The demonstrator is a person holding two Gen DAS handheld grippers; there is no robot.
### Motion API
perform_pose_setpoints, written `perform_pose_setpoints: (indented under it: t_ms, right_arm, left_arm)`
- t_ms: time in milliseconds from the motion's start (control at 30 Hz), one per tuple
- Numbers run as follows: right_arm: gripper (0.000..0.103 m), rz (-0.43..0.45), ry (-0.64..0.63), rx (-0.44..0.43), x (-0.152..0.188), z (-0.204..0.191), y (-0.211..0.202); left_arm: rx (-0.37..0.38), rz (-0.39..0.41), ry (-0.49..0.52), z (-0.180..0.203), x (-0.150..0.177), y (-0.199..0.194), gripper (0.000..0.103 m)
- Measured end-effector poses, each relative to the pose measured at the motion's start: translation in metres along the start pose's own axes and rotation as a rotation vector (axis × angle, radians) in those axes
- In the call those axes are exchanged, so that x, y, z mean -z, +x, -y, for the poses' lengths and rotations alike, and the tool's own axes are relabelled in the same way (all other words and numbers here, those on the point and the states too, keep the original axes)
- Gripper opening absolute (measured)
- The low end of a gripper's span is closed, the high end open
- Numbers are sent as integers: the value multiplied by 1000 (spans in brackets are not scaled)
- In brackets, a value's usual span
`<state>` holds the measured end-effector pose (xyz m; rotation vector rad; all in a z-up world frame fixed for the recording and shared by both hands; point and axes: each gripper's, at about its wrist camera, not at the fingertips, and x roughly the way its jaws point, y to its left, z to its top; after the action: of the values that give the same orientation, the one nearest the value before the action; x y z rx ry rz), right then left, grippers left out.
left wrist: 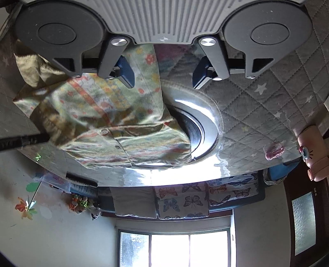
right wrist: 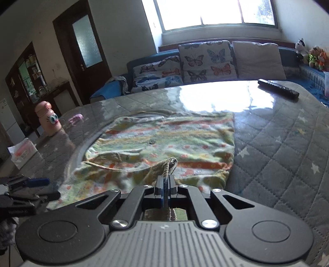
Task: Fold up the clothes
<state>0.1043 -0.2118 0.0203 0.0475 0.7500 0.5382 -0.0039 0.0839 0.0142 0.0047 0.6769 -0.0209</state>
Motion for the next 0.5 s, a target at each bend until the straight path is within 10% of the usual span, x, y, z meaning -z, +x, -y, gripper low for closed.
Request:
perform_pose_setpoints:
  t_ms: [500]
  right_arm:
    - [11, -75, -15, 32, 6, 7, 25]
  left_arm:
    - [28, -10, 59, 15, -41, 51, 36]
